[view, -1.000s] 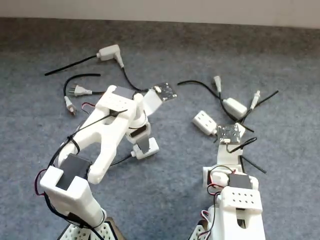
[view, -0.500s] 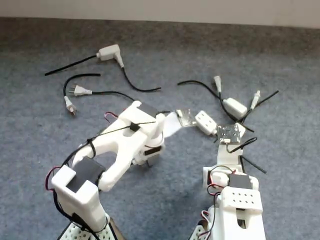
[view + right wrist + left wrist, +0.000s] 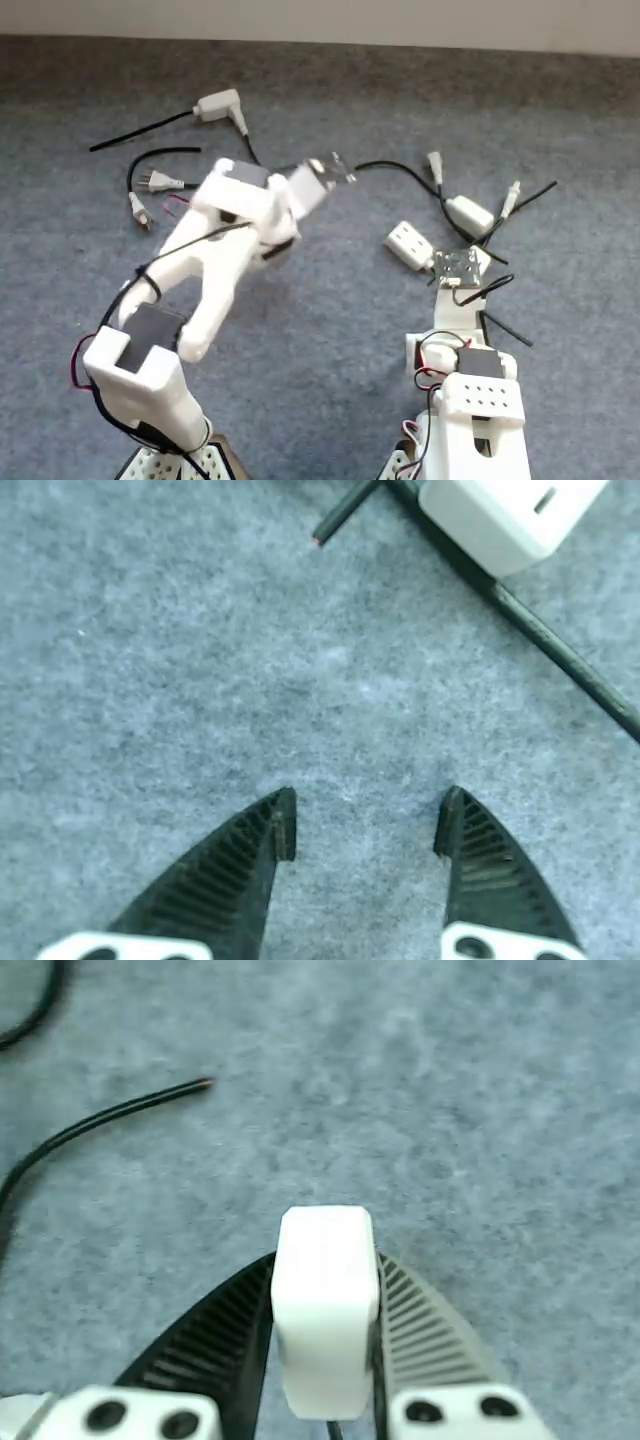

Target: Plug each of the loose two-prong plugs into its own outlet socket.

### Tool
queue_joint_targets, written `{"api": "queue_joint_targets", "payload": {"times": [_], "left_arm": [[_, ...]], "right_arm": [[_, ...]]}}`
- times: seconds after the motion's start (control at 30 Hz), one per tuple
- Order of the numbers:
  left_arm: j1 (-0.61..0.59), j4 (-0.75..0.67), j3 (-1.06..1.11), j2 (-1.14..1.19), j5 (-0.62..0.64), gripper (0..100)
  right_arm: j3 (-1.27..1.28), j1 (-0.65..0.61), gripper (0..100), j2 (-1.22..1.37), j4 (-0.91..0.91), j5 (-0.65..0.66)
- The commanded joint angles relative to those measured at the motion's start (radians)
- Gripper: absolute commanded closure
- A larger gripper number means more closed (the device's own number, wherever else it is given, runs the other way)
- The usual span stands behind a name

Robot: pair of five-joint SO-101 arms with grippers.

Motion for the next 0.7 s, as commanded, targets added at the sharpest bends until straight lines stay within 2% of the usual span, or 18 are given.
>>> {"api": "queue_joint_targets", "payload": {"times": [0.0, 0.13, 0.2, 0.27, 0.43, 0.57, 0.67], "left_arm": [[-0.053, -0.011, -0.101, -0.01, -0.02, 99], [-0.058, -0.064, -0.068, -0.001, -0.23, 99], [-0.054, -0.091, -0.047, 0.041, -0.287, 99], [-0.058, -0.097, -0.047, 0.101, -0.296, 96], [-0.062, -0.094, -0.064, 0.237, -0.298, 80], [-0.073, -0.077, -0.099, 0.234, -0.292, 80], [-0.054, -0.006, -0.12, 0.206, -0.292, 80]], "right_arm": [[-0.004, 0.005, 77.1, -0.008, -0.015, 0.011], [-0.004, 0.005, 77.1, -0.01, -0.015, 0.011], [-0.004, 0.005, 77.1, -0.01, -0.015, 0.011], [-0.004, 0.005, 77.1, -0.01, -0.015, 0.011], [-0.004, 0.005, 77.1, -0.01, -0.015, 0.011], [-0.004, 0.005, 77.1, -0.008, -0.015, 0.011], [-0.004, 0.005, 77.1, -0.008, -0.015, 0.011]]}}
